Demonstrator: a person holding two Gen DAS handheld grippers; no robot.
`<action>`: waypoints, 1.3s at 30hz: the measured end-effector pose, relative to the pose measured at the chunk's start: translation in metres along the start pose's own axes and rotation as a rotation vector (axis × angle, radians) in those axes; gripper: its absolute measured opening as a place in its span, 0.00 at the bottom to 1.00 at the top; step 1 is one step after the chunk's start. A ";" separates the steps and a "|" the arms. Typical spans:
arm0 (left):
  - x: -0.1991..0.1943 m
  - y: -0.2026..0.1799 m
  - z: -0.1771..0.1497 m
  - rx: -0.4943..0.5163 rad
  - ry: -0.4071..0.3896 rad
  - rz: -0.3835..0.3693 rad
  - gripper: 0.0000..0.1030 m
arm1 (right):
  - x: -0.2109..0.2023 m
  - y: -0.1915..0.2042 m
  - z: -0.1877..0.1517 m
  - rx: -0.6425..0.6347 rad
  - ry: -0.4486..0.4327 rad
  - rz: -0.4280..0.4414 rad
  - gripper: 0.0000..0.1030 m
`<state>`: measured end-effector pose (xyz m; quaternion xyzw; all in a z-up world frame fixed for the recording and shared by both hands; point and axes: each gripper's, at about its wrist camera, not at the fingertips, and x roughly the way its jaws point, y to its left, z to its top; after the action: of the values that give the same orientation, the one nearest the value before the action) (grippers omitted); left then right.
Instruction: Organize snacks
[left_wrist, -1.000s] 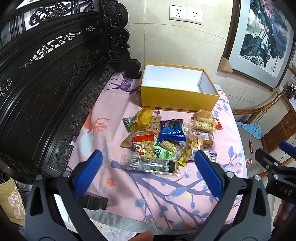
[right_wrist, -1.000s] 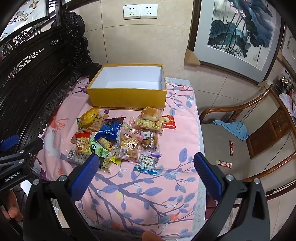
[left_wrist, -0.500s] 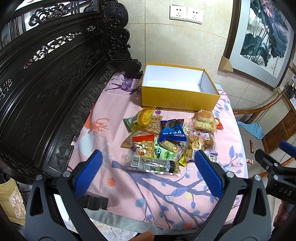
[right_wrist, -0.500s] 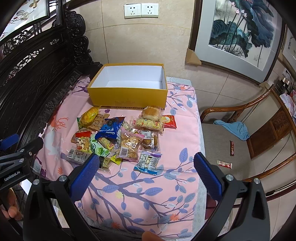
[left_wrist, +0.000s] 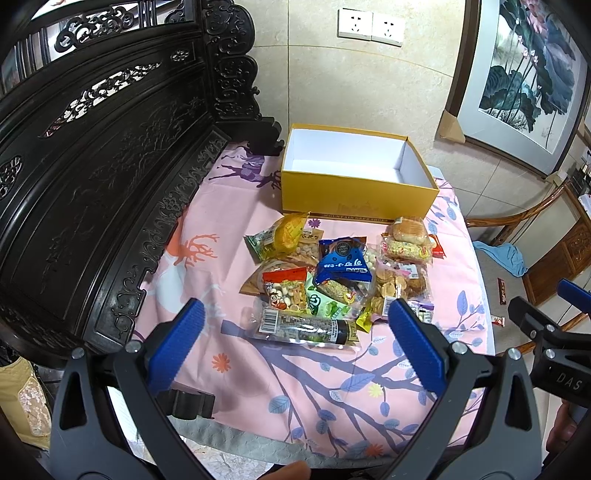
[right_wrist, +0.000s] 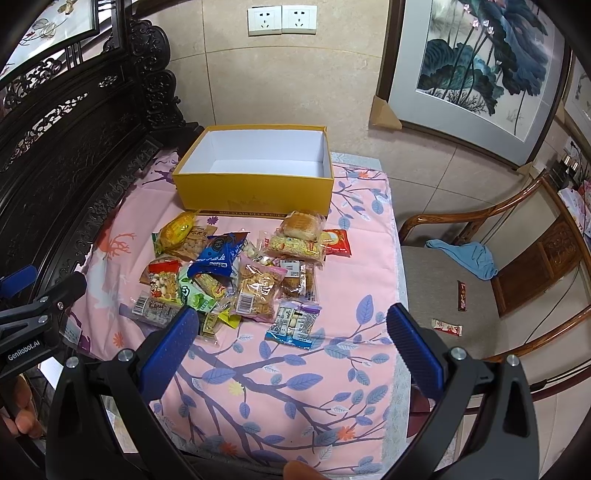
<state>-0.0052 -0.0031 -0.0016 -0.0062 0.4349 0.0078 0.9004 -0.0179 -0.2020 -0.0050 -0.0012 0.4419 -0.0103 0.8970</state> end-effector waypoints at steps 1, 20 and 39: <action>0.000 0.000 0.000 -0.001 0.000 0.000 0.98 | 0.000 0.000 0.000 0.001 0.000 0.000 0.99; 0.002 -0.002 0.001 0.000 0.003 -0.002 0.98 | 0.009 -0.004 -0.001 -0.003 0.014 0.000 0.99; 0.005 -0.004 0.001 0.003 0.007 -0.002 0.98 | 0.010 -0.004 0.000 -0.004 0.017 0.002 0.99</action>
<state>-0.0011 -0.0071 -0.0051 -0.0054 0.4381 0.0064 0.8989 -0.0119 -0.2064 -0.0129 -0.0025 0.4494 -0.0088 0.8933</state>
